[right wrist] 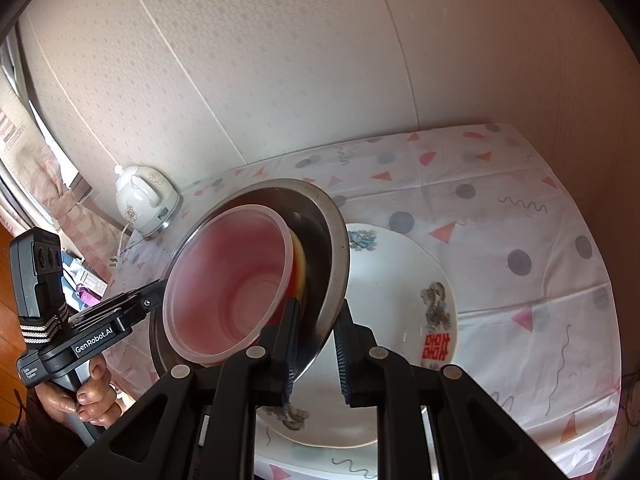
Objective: Organize plates and bowls
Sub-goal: 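Lift the nested steel bowl with both grippers and lower it into the large red-character bowl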
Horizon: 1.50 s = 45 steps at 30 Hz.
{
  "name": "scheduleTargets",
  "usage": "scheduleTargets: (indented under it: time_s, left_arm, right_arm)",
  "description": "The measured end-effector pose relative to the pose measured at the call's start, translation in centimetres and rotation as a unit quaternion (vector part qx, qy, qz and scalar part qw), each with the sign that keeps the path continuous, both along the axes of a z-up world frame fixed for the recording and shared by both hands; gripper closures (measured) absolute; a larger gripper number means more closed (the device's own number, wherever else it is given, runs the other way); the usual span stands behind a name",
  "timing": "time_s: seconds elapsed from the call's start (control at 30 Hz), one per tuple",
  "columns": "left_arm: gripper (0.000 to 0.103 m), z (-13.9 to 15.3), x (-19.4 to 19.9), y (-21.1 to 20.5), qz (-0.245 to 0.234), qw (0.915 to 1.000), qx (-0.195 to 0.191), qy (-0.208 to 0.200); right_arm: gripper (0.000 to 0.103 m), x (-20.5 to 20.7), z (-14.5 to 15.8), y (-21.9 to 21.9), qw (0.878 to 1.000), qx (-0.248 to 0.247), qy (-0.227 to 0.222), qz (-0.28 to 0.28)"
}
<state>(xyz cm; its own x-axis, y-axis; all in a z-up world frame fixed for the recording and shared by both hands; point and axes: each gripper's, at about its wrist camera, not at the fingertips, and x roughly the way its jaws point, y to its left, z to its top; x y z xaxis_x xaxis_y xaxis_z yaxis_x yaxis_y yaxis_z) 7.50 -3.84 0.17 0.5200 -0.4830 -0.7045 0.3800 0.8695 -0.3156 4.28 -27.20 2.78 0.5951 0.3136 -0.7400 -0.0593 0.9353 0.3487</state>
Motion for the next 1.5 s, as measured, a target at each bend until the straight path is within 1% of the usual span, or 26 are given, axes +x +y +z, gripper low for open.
scheduleTargets:
  time_s: [0.23, 0.57, 0.8, 0.93, 1.07, 1.17, 1.27, 1.33, 1.5]
  left_arm:
    - [0.086, -1.3, -0.3, -2.9, -0.028, 0.9994, 0.015, 0.017]
    - [0.086, -3.3, 0.2, -5.0, -0.043, 0.9979, 0.033, 0.036]
    - [0.085, -4.0, 0.0, -5.2, -0.042, 0.9973, 0.04, 0.045]
    - [0.085, -3.9, -0.1, -5.4, -0.044, 0.9974, 0.038, 0.043]
    - [0.085, -3.9, 0.0, -5.7, -0.043, 0.9973, 0.04, 0.043]
    - [0.085, -4.1, -0.1, -5.9, -0.043, 0.997, 0.05, 0.04]
    - [0.085, -4.1, 0.0, -5.8, -0.042, 0.9971, 0.046, 0.044]
    - [0.085, -4.0, 0.1, -5.8, -0.04, 0.997, 0.044, 0.05]
    - [0.084, -4.0, 0.0, -5.6, -0.04, 0.9969, 0.039, 0.056]
  right_arm:
    - [0.086, -0.9, -1.4, -2.3, 1.0, -0.006, 0.016, -0.026]
    - [0.085, -1.2, -2.7, -3.5, 0.998, -0.019, 0.028, -0.048]
    - [0.086, -0.9, -4.0, -3.7, 0.998, -0.011, 0.042, -0.053]
    - [0.085, -0.8, -4.3, -3.6, 0.997, -0.025, 0.047, -0.057]
    - [0.086, -0.7, -4.5, -3.9, 0.997, -0.021, 0.048, -0.063]
    - [0.086, -0.7, -4.4, -3.7, 0.996, -0.032, 0.045, -0.063]
    - [0.086, -0.5, -4.4, -3.6, 0.996, -0.04, 0.045, -0.063]
    - [0.086, -0.5, -4.5, -3.7, 0.996, -0.036, 0.049, -0.064]
    - [0.084, -0.5, -4.6, -4.5, 0.996, -0.007, 0.057, -0.075]
